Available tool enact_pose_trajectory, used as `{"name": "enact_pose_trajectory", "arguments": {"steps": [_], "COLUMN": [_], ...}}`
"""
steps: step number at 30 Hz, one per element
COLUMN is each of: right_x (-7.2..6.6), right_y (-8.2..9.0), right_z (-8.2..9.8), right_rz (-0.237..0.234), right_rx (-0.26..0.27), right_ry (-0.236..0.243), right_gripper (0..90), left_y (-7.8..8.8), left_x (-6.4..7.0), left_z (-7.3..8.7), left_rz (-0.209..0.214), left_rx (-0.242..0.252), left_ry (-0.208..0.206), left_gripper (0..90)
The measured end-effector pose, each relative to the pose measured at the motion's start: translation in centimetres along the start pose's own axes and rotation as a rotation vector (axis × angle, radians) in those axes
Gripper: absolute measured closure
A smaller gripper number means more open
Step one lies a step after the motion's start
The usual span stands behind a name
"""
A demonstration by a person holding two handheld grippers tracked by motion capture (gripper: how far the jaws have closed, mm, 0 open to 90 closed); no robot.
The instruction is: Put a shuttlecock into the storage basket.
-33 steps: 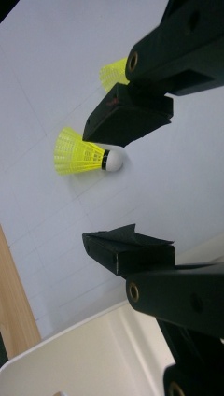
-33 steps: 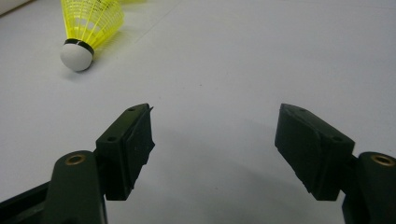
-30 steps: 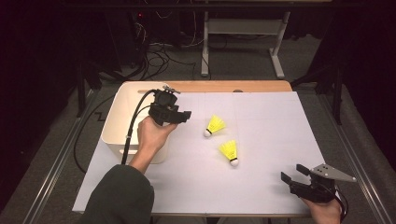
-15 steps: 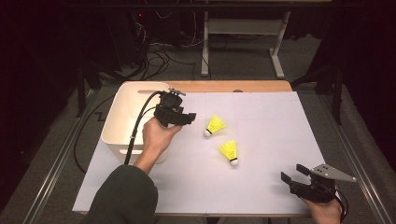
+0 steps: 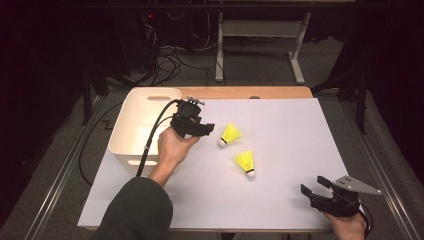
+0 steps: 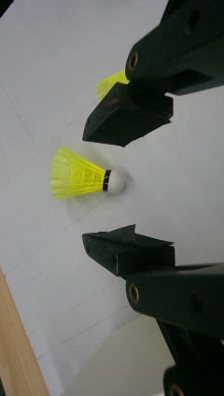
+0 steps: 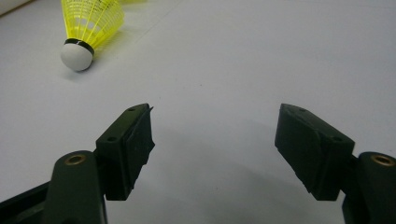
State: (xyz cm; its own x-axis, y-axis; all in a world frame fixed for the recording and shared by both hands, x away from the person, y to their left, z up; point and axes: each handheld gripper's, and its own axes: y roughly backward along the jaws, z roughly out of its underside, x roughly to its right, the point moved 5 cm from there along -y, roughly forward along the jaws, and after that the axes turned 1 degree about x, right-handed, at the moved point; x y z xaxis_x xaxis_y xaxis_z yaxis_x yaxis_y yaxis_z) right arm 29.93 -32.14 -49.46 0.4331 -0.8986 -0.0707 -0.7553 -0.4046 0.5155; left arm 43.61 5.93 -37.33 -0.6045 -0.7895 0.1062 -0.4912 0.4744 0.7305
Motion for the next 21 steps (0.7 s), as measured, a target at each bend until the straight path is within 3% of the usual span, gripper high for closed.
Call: {"name": "enact_pose_trajectory", "arguments": {"steps": [21], "right_x": [0.0], "right_y": [0.0], "right_z": [0.0], "right_rz": [-0.004], "right_rx": [0.002], "right_ry": [0.000], "right_gripper": [28.3], "left_y": [-1.7], "left_x": [1.6], "left_z": [-0.3], "left_rz": [0.003], "left_rx": [-0.026], "left_ry": [-0.027], "left_gripper": [45.6]}}
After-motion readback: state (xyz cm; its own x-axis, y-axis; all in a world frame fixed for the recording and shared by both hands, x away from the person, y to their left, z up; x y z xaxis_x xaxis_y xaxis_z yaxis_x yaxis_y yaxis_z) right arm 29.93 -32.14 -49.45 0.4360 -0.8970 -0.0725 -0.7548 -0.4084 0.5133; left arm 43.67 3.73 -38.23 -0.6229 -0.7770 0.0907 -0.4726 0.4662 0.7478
